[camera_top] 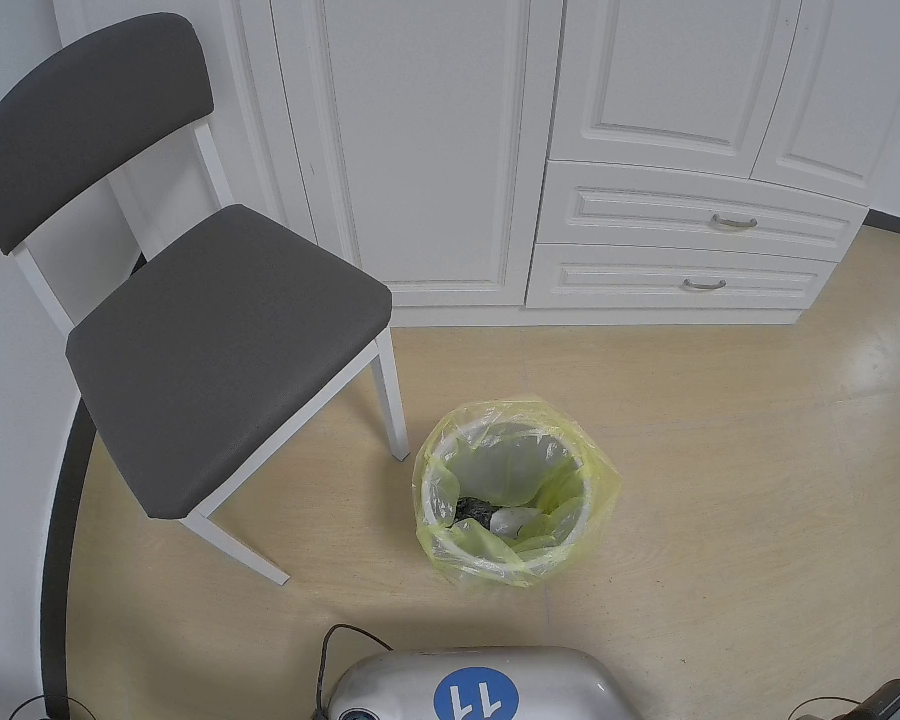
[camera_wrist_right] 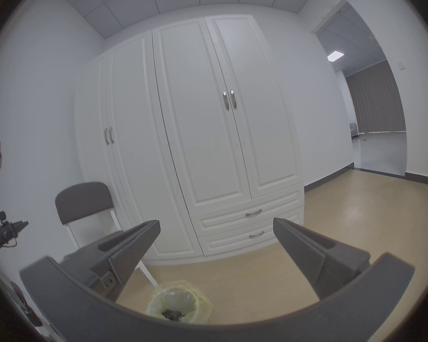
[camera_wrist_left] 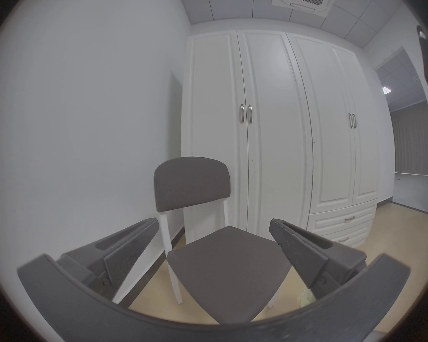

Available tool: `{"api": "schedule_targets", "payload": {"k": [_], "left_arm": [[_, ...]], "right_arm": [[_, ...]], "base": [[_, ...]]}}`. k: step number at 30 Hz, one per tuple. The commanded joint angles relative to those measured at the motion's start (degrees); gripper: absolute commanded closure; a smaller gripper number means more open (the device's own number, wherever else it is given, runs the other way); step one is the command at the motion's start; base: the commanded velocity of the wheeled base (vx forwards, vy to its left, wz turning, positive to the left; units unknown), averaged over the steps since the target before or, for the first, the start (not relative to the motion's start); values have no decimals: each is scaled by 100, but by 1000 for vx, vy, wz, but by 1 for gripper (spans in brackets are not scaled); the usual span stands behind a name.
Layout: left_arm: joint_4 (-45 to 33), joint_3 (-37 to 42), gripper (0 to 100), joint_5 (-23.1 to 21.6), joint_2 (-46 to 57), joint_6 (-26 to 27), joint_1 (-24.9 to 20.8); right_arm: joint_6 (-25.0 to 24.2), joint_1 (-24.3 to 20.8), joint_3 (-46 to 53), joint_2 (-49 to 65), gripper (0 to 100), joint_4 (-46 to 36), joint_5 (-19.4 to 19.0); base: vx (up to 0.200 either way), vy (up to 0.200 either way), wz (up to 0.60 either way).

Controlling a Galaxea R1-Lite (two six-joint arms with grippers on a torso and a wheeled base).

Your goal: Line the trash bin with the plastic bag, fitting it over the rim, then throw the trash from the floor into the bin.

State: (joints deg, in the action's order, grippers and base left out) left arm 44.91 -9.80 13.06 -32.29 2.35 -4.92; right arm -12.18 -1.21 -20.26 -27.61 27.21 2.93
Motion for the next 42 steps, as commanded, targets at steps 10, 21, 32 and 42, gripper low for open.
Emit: {"api": "schedule_targets", "payload": {"k": [10, 21, 32, 42], "left_arm": [[-1476, -101, 0, -664, 2078, -24, 422], [-2443, -180, 0, -796, 2913, -59, 387], [-2724, -162, 0, -875, 3203, -59, 493], [-2751, -31, 0, -901, 3212, -16, 493]], "right_arm": [[-303, 209, 216, 2199, 0, -436, -64], [-347, 129, 409, 2761, 0, -585, 24], [-285, 138, 514, 2752, 0, -497, 753], [172, 147, 673, 2761, 0, 223, 1193]], "base": [[0, 0, 0], [0, 0, 0], [0, 0, 0], [0, 0, 0]]}}
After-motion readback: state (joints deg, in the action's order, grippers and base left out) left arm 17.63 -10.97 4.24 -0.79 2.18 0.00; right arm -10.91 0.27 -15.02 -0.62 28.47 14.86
